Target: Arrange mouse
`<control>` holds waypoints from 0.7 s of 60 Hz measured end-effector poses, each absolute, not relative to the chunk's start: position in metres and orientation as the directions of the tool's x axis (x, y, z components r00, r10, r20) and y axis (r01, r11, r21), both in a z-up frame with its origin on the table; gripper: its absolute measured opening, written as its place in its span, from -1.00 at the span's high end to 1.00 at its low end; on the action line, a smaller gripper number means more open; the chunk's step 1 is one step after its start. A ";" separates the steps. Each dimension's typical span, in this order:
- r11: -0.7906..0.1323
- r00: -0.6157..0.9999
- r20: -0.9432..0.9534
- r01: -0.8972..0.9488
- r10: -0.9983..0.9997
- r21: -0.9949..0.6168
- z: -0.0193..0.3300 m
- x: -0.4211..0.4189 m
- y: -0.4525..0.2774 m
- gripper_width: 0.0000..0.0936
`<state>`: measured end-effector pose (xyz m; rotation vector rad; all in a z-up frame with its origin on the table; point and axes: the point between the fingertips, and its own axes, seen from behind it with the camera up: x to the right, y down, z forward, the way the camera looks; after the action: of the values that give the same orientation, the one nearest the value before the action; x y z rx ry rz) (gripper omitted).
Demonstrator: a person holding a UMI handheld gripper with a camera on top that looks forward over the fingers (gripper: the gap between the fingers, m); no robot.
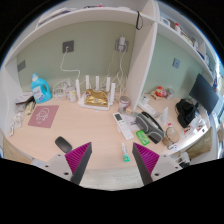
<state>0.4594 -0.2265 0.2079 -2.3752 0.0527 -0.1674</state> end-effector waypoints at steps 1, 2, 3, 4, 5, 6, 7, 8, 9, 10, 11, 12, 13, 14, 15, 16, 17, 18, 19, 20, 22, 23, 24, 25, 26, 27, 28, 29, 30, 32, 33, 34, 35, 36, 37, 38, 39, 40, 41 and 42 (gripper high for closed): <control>-0.724 0.991 0.103 0.008 -0.087 -0.690 0.208 0.459 -0.227 -0.80; -0.724 0.991 0.101 0.007 -0.087 -0.690 0.207 0.459 -0.227 -0.80; -0.725 0.991 0.100 0.006 -0.087 -0.689 0.207 0.459 -0.227 -0.80; -0.725 0.991 0.099 0.005 -0.088 -0.689 0.206 0.459 -0.228 -0.80; -0.726 0.991 0.099 0.003 -0.089 -0.688 0.205 0.460 -0.229 -0.80; -0.727 0.991 0.099 0.002 -0.091 -0.687 0.205 0.461 -0.230 -0.80; -0.727 0.991 0.100 0.002 -0.092 -0.687 0.204 0.461 -0.231 -0.80; -0.727 0.991 0.100 0.002 -0.092 -0.687 0.204 0.461 -0.232 -0.80; -0.726 0.991 0.101 0.002 -0.093 -0.688 0.203 0.462 -0.232 -0.80; -0.725 0.990 0.102 0.002 -0.095 -0.688 0.203 0.462 -0.233 -0.81; -0.725 0.990 0.105 0.000 -0.099 -0.688 0.203 0.461 -0.233 -0.81; -0.724 0.989 0.106 -0.001 -0.102 -0.690 0.203 0.462 -0.234 -0.81; -0.722 0.989 0.107 -0.002 -0.106 -0.692 0.202 0.463 -0.235 -0.81; -0.720 0.988 0.108 -0.004 -0.109 -0.694 0.201 0.464 -0.236 -0.81; -0.718 0.988 0.108 -0.006 -0.113 -0.696 0.199 0.464 -0.237 -0.81; -0.717 0.987 0.109 -0.009 -0.119 -0.697 0.197 0.465 -0.239 -0.81; -0.716 0.986 0.109 -0.013 -0.124 -0.698 0.194 0.466 -0.241 -0.81; -0.714 0.986 0.108 -0.017 -0.130 -0.700 0.192 0.466 -0.243 -0.81; -0.710 0.985 0.107 -0.021 -0.136 -0.704 0.190 0.466 -0.245 -0.81; -0.706 0.984 0.106 -0.026 -0.143 -0.708 0.187 0.466 -0.247 -0.81; -0.701 0.982 0.107 -0.033 -0.155 -0.712 0.180 0.465 -0.252 -0.80; -0.700 0.982 0.108 -0.034 -0.158 -0.714 0.175 0.463 -0.256 -0.80; -0.697 0.981 0.108 -0.034 -0.159 -0.716 0.171 0.462 -0.259 -0.80; -0.694 0.981 0.110 -0.033 -0.161 -0.719 0.167 0.460 -0.262 -0.80; -0.688 0.980 0.111 -0.033 -0.164 -0.725 0.162 0.458 -0.266 -0.79; -0.685 0.979 0.114 -0.033 -0.169 -0.727 0.158 0.456 -0.269 -0.79; -0.687 0.978 0.118 -0.034 -0.173 -0.726 0.153 0.455 -0.272 -0.78; -0.687 0.977 0.118 -0.037 -0.177 -0.725 0.146 0.451 -0.277 -0.77; -0.690 0.977 0.117 -0.039 -0.178 -0.723 0.139 0.446 -0.280 -0.78; -0.691 0.977 0.112 -0.045 -0.180 -0.721 0.127 0.437 -0.286 -0.78; -0.689 0.977 0.107 -0.049 -0.182 -0.723 0.122 0.432 -0.288 -0.78; -0.687 0.978 0.101 -0.054 -0.184 -0.725 0.117 0.425 -0.290 -0.78; -0.685 0.979 0.094 -0.058 -0.183 -0.726 0.111 0.418 -0.291 -0.77; -0.685 0.980 0.087 -0.062 -0.181 -0.726 0.105 0.410 -0.293 -0.78; -0.685 0.981 0.078 -0.066 -0.178 -0.726 0.098 0.401 -0.293 -0.78; -0.686 0.983 0.070 -0.069 -0.172 -0.724 0.092 0.392 -0.293 -0.78; -0.687 0.984 0.064 -0.070 -0.167 -0.723 0.086 0.384 -0.293 -0.78; -0.687 0.985 0.061 -0.069 -0.163 -0.723 0.080 0.376 -0.293 -0.77; -0.686 0.985 0.060 -0.067 -0.160 -0.724 0.075 0.369 -0.292 -0.78; -0.686 0.986 0.057 -0.066 -0.156 -0.725 0.070 0.361 -0.290 -0.78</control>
<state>0.3607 -0.2905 0.0704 -2.3274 0.1540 -0.1449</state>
